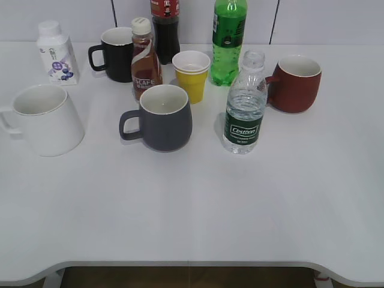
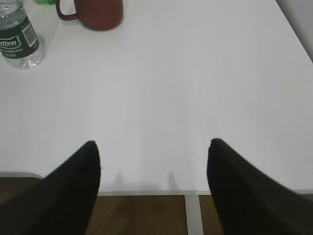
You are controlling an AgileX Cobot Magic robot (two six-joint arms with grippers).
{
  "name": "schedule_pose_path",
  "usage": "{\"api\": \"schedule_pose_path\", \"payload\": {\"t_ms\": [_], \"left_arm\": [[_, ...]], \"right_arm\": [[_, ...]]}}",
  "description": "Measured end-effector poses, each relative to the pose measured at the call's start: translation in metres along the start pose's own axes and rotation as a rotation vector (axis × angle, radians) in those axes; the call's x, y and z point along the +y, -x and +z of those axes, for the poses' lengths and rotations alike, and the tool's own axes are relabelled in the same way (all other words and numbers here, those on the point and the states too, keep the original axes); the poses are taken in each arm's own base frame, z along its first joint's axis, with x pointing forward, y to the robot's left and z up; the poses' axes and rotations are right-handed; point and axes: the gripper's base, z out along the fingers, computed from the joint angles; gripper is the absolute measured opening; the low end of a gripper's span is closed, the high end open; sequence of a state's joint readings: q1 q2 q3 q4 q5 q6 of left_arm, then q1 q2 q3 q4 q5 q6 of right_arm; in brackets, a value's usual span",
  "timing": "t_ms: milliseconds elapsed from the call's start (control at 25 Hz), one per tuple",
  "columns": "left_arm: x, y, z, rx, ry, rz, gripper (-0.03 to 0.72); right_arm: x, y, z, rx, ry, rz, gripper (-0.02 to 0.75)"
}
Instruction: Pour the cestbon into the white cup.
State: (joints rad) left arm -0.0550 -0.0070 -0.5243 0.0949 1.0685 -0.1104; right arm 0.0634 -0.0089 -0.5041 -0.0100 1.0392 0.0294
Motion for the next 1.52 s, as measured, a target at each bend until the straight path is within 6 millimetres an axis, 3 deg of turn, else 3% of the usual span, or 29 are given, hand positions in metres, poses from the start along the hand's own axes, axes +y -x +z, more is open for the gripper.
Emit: {"api": "schedule_pose_path", "payload": {"t_ms": [1120, 1320, 1520], "left_arm": [[-0.001, 0.003, -0.002, -0.022, -0.009, -0.004, 0.241], [-0.005, 0.038, -0.001, -0.319, -0.046, -0.004, 0.241], [-0.013, 0.071, 0.024, -0.631, -0.091, 0.011, 0.241]], "right_arm": [[0.000, 0.000, 0.000, 0.000, 0.000, 0.000, 0.512], [0.001, 0.000, 0.000, 0.000, 0.009, 0.005, 0.512], [0.001, 0.000, 0.000, 0.000, 0.009, 0.005, 0.512]]}}
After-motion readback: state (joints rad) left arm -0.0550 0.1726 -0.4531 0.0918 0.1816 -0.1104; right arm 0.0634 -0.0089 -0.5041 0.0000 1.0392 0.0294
